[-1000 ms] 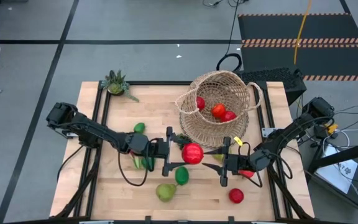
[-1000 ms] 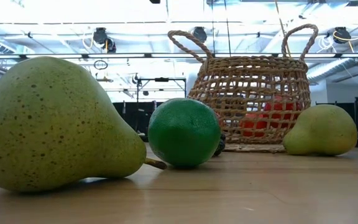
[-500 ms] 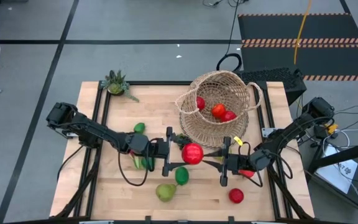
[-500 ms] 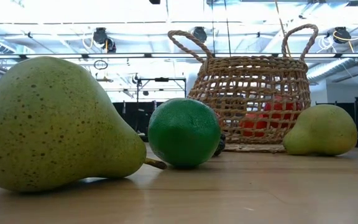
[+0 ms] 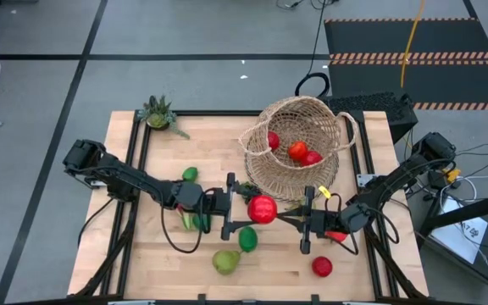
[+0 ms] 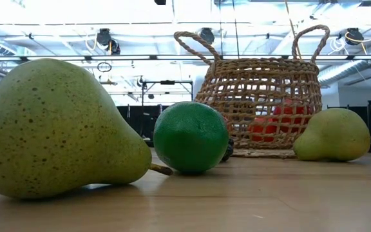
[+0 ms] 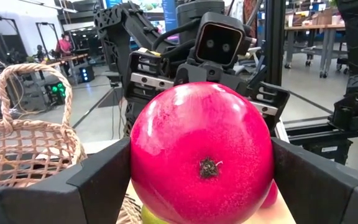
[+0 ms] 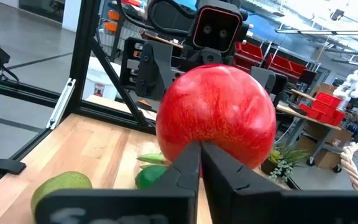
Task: Build produce basket
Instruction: Put the red apple into the brown basket
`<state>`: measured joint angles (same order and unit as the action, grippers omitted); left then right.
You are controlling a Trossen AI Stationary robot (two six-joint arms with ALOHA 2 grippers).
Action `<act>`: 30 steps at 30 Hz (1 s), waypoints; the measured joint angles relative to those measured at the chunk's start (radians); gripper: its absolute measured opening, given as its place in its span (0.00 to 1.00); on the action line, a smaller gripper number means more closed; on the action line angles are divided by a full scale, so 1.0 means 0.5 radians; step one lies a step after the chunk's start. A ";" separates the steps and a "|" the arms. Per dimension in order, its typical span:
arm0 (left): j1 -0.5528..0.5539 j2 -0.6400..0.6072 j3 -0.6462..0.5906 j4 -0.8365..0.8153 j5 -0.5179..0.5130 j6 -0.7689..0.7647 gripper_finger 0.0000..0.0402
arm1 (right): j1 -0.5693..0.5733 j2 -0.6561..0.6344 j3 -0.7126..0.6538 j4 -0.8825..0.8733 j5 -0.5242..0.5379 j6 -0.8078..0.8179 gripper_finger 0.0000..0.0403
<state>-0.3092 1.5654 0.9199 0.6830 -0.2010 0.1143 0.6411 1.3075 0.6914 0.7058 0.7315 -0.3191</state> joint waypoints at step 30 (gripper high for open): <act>0.001 -0.001 0.000 0.002 0.052 -0.029 0.87 | -0.025 0.000 0.000 -0.088 0.040 -0.011 0.10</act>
<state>-0.3088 1.5650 0.9199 0.6838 -0.1750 0.0998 0.6285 1.3075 0.6914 0.6618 0.7517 -0.3244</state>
